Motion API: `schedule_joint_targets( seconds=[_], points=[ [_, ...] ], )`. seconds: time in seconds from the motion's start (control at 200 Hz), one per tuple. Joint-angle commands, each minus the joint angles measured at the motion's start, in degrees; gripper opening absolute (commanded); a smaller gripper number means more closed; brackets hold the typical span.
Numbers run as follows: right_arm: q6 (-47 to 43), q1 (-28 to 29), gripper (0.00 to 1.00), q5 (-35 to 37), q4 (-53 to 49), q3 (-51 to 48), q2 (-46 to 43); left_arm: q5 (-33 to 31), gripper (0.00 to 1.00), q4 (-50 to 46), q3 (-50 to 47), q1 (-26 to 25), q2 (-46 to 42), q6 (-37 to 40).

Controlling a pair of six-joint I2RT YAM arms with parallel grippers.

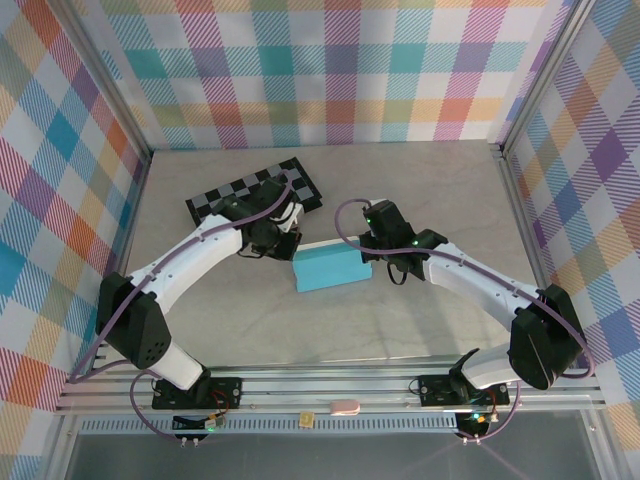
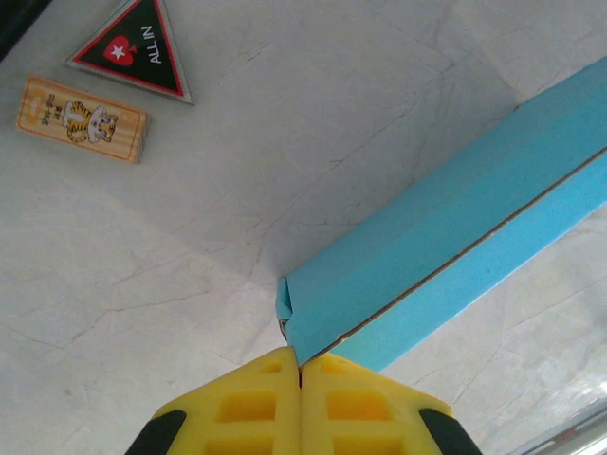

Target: Fold the paper box

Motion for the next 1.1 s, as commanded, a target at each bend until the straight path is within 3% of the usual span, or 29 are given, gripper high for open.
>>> schedule_joint_targets(
  seconds=[0.0,0.455,0.645,1.095],
  points=[
    [1.0,0.4,0.0,-1.1,-2.4,1.0,1.1,-0.8,0.0,2.9,-0.1,-1.3,-0.3,-7.9],
    [1.9,0.4,0.0,-1.0,-1.8,0.1,0.5,-2.8,0.0,14.3,-7.7,-1.9,-4.6,-20.7],
    [2.1,0.4,0.0,-0.8,-1.5,-0.5,0.0,-2.5,0.0,17.6,-10.9,-2.0,-6.4,-20.7],
    [2.2,0.4,0.0,-0.7,-0.7,-1.7,-0.7,-1.9,0.0,21.4,-17.3,-2.2,-10.1,-12.6]
  ],
)
